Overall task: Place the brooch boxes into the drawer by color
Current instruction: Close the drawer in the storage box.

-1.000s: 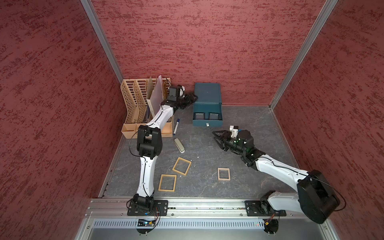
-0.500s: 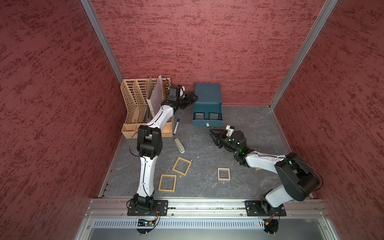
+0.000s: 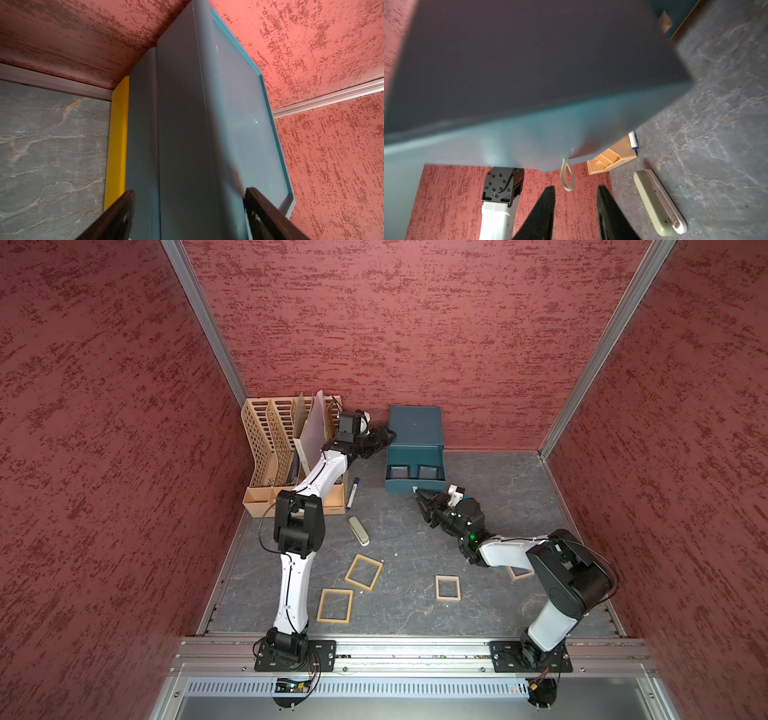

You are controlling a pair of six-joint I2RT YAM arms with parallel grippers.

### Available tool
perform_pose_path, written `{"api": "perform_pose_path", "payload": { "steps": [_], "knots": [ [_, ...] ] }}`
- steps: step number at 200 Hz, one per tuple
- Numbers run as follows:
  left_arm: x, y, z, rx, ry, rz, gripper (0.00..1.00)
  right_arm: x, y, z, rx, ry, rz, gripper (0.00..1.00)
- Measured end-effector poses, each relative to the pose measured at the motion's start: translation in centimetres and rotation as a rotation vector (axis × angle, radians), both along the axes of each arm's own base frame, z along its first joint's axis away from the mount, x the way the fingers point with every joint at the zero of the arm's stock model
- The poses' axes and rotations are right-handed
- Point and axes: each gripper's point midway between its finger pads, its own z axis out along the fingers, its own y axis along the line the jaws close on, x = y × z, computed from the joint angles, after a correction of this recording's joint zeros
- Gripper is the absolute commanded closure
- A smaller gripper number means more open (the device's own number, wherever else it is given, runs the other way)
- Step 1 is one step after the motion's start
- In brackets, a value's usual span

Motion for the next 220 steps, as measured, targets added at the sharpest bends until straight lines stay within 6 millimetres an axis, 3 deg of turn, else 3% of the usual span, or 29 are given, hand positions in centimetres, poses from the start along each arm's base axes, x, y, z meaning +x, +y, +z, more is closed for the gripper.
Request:
{"api": "perform_pose_path", "payload": {
  "steps": [24, 113, 137, 160, 220],
  "knots": [
    [0.0, 0.0, 0.0, 0.000, 0.000, 0.000, 0.15, 0.3, -0.1, 0.7, 0.014, -0.017, -0.012, 0.68],
    [0.0, 0.0, 0.0, 0.000, 0.000, 0.000, 0.15, 0.8, -0.1, 0.0, 0.014, -0.004, -0.028, 0.77],
    [0.0, 0.0, 0.0, 0.000, 0.000, 0.000, 0.15, 1.2, 0.1, 0.3, 0.023, -0.006, -0.032, 0.85],
    [0.0, 0.0, 0.0, 0.000, 0.000, 0.000, 0.15, 1.3, 0.2, 0.1, 0.027, 0.004, -0.033, 1.00],
    [0.0, 0.0, 0.0, 0.001, 0.000, 0.001, 0.15, 1.3, 0.3, 0.0, 0.028, 0.011, -0.037, 1.00]
  ]
}}
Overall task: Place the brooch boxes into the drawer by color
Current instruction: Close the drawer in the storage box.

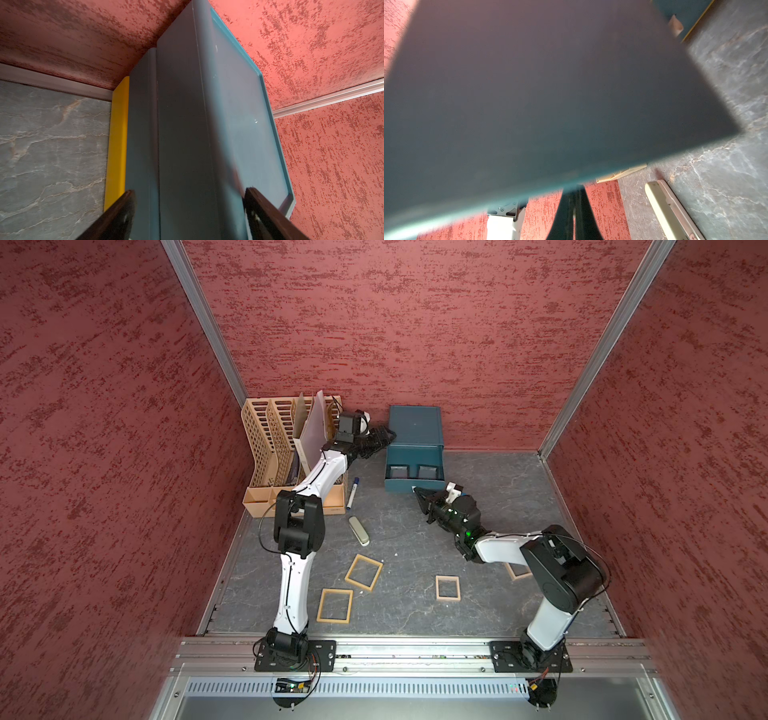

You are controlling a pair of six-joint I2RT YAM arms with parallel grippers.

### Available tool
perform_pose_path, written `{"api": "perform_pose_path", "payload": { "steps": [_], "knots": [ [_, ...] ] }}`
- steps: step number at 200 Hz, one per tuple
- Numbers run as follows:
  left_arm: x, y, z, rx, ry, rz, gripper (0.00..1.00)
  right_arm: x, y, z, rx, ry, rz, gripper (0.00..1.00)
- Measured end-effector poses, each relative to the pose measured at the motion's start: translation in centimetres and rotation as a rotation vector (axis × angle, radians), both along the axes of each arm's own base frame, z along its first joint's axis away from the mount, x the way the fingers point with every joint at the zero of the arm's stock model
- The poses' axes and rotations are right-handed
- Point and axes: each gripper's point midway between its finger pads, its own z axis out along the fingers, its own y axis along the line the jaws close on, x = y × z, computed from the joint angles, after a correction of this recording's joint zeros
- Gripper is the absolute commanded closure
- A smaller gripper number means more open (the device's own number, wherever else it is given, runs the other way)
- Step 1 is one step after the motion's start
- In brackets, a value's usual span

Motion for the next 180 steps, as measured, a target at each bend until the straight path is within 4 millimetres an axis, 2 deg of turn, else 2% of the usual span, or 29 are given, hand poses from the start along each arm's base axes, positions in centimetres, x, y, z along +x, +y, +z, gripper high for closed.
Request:
{"api": "perform_pose_path", "payload": {
  "steps": [100, 180],
  "knots": [
    [-0.1, 0.0, 0.0, 0.006, 0.000, 0.007, 0.15, 0.6, -0.3, 0.8, -0.015, 0.015, -0.029, 1.00],
    [-0.3, 0.0, 0.0, 0.008, -0.002, 0.009, 0.15, 2.9, -0.9, 2.2, -0.007, 0.002, -0.062, 1.00]
  ]
}}
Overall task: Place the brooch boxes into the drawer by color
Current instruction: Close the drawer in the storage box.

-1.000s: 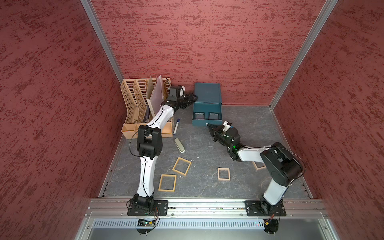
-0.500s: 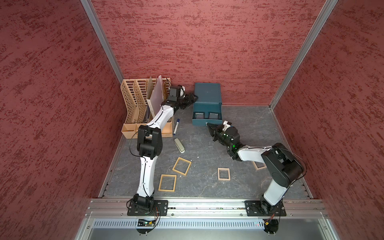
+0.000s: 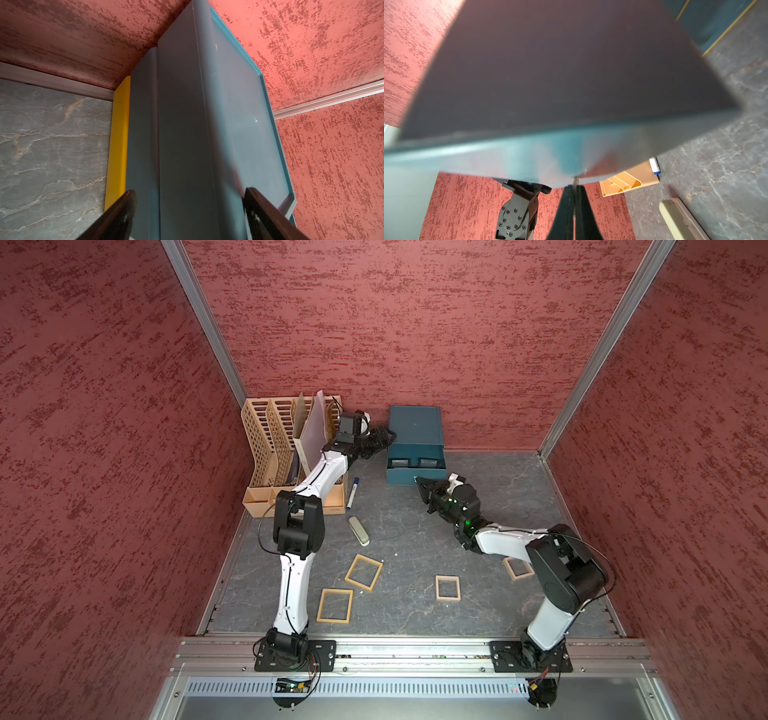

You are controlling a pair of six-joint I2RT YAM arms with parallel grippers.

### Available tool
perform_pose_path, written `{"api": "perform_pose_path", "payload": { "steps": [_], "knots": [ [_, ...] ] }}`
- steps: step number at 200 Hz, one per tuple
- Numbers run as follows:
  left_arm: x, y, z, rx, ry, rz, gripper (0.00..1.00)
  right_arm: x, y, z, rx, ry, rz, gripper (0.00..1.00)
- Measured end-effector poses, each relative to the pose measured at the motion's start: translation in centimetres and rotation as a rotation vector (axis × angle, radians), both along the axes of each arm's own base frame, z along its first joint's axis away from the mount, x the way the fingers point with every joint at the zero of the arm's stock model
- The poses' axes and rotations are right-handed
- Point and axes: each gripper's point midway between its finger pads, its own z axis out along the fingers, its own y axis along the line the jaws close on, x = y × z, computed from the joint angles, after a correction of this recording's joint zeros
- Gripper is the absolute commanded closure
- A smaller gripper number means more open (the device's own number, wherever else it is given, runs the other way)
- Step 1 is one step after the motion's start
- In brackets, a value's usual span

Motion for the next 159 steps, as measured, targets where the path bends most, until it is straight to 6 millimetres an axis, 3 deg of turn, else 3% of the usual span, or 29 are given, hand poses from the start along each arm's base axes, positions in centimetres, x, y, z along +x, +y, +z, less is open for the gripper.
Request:
{"api": "perform_pose_path", "payload": {
  "steps": [159],
  "knots": [
    [-0.1, 0.0, 0.0, 0.000, 0.001, -0.001, 0.15, 5.9, -0.2, -0.4, -0.011, 0.023, -0.054, 1.00]
  ]
}}
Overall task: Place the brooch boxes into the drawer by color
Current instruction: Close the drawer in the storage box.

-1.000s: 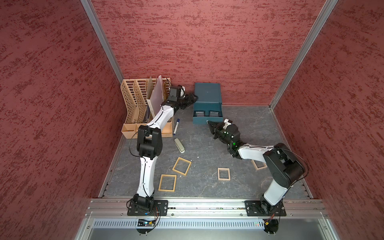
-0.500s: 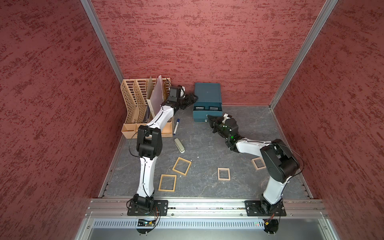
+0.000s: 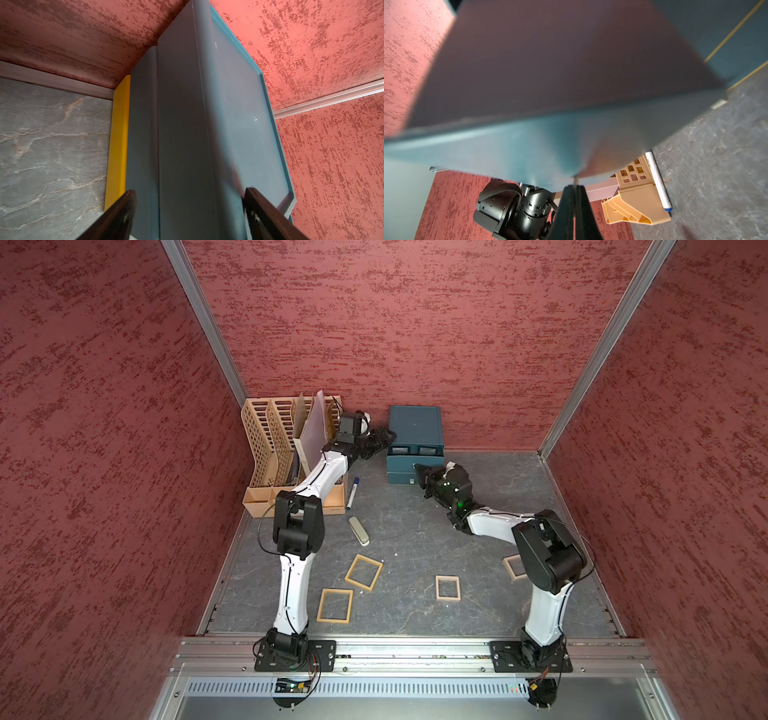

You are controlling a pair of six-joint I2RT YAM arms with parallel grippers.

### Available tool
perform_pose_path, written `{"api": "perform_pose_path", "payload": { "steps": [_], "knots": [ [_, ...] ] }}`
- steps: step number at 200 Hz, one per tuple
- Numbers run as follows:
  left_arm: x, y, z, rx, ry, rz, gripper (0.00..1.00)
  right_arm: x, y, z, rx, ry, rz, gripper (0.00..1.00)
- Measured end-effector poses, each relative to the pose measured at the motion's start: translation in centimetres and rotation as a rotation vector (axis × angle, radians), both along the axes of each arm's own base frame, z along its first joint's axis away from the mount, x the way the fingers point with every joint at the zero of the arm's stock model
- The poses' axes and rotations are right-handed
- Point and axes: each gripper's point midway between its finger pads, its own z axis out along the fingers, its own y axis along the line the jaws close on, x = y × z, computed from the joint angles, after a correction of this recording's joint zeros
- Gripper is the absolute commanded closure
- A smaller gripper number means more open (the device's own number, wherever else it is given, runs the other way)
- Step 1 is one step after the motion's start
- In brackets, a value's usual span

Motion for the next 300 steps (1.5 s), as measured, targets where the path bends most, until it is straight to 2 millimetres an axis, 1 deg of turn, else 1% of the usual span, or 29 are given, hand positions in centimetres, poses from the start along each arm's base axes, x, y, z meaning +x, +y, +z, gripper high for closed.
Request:
{"api": "perform_pose_path", "payload": {
  "steps": [84, 146, 207, 300],
  "knots": [
    [0.0, 0.0, 0.0, 0.000, 0.001, 0.000, 0.15, 2.5, -0.2, 0.0, 0.005, 0.006, -0.023, 1.00],
    [0.0, 0.0, 0.0, 0.000, 0.001, 0.000, 0.15, 3.3, -0.2, -0.1, 0.009, 0.018, -0.029, 1.00],
    [-0.2, -0.2, 0.0, 0.003, 0.005, -0.001, 0.15, 4.5, -0.2, -0.2, 0.020, 0.019, -0.038, 1.00],
    [-0.5, -0.3, 0.0, 0.007, 0.013, -0.002, 0.15, 5.1, -0.2, -0.3, 0.026, 0.024, -0.042, 1.00]
  ]
}}
